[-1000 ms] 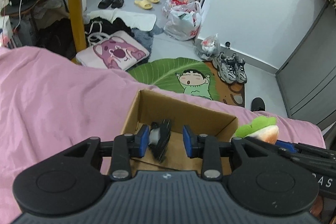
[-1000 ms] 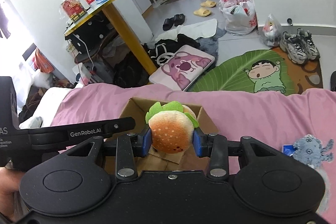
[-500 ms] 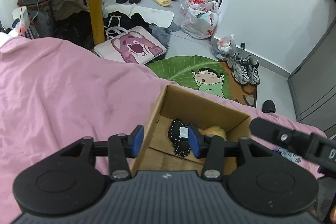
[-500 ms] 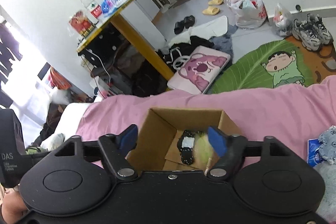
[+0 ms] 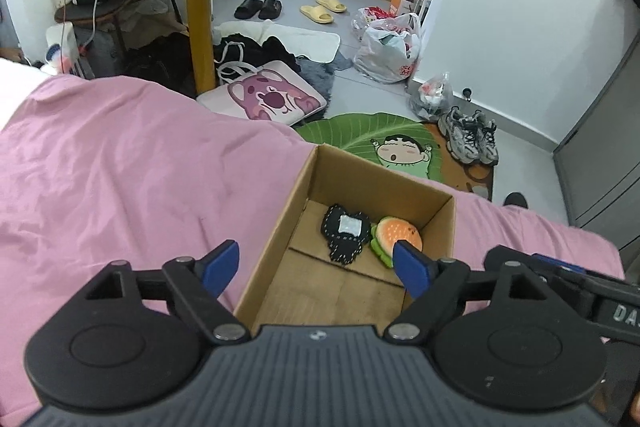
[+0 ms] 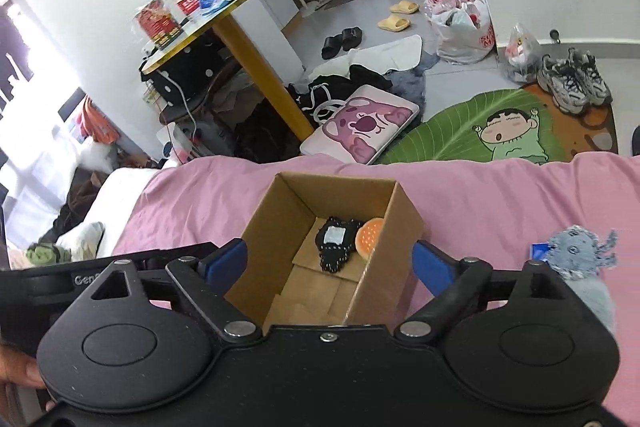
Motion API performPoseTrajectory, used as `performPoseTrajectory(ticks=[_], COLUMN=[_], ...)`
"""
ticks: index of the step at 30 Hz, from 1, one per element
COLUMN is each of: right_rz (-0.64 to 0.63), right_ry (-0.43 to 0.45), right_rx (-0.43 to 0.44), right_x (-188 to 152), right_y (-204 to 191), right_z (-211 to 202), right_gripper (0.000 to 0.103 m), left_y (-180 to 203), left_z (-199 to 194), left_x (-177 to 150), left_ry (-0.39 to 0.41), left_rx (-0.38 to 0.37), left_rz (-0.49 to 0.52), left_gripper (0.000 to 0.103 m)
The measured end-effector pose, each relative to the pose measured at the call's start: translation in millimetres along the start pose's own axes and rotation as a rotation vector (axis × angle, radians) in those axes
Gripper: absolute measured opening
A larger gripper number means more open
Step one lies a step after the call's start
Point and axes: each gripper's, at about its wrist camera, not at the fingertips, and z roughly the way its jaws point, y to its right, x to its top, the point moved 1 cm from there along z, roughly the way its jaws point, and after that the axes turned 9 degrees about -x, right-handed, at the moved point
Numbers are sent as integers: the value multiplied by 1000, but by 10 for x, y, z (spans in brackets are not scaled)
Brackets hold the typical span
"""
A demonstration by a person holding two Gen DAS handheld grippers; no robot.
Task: Organize soft objects
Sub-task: 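Open both tools to drop the plushes into the box, then move the left tool toward the grey plush on the bed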
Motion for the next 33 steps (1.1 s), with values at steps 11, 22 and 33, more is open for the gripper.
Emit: performPoseTrajectory(ticks=[11, 22, 33], right_rz=[-64, -97, -57], right_ry=[59, 88, 134], right_rx=[-28, -18, -12], right_x=[-172, -205, -238], right_y=[121, 224, 444], right_z=[-480, -801, -1129], right_gripper=[101, 103, 103], left_y=[292, 499, 687], left_z=[-371, -715, -990], left_x=[-228, -416, -578], left_ry=[73, 121, 143], left_rx=[14, 15, -20], left_rz=[25, 53, 61], left_gripper=[100, 103, 103])
